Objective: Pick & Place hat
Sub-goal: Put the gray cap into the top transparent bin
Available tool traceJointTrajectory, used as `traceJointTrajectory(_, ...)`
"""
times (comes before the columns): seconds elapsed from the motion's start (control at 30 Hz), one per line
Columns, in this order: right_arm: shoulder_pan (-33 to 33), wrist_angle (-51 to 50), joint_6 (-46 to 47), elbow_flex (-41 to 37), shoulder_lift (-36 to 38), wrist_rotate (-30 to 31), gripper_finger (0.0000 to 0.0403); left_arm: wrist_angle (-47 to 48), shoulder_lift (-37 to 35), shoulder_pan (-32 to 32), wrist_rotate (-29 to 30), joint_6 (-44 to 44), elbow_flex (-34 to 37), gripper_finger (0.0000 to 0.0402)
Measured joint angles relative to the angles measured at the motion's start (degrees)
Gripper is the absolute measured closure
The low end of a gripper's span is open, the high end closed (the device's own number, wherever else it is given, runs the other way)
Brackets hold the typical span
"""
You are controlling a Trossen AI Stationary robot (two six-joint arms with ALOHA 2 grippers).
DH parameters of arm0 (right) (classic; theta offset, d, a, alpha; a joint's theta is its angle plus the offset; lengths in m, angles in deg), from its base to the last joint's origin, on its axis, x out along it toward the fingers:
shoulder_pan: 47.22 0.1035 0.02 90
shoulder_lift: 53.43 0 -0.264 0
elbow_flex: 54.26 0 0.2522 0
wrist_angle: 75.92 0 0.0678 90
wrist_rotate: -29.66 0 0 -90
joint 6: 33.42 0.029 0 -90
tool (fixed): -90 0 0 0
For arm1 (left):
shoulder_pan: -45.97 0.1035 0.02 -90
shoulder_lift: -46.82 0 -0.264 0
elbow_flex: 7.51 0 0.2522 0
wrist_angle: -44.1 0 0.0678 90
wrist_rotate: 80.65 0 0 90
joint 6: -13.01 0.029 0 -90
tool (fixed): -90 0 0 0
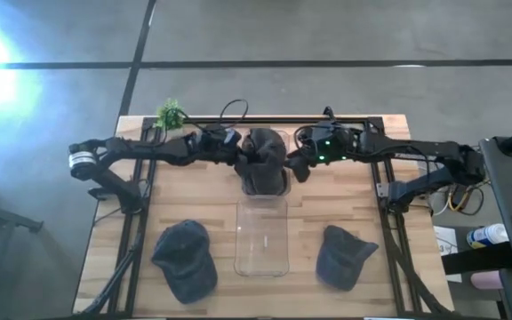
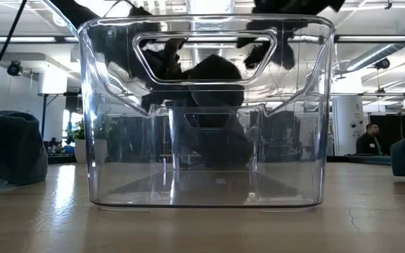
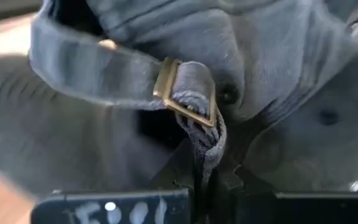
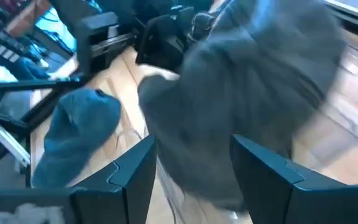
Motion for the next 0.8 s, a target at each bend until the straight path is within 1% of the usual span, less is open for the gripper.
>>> traceJointTrajectory(0.1,0.00,4.29,0.26,0.00,-3.73,-0.02,0.0204,-0.35,0.01,-0.01,1.13,0.78,-1.04,0.0388)
traceJointTrajectory(0.27,-0.09,4.71,0.48,0.00,-10.07,-0.02,0.0204,0.13,-0.09,-0.26,1.19,1.13,-1.66,0.0388)
traceJointTrajectory(0.4,-0.09,4.59,0.68,-0.02,-14.48,0.02,0.0204,4.73,-1.90,-1.01,1.21,1.09,-2.32,0.0387)
traceJointTrajectory(0.57,-0.11,4.52,0.70,-0.02,-17.71,0.04,0.0204,10.77,-6.75,-1.90,1.03,1.50,-2.43,0.0383)
traceJointTrajectory(0.7,-0.38,4.69,0.68,-0.02,-19.05,0.07,0.0204,14.55,-12.55,-2.18,1.23,0.86,-2.33,0.0357)
traceJointTrajectory(0.8,-0.48,4.44,0.61,-0.04,-19.25,0.16,0.0204,20.07,-17.07,-2.18,2.03,0.30,-2.72,0.0334)
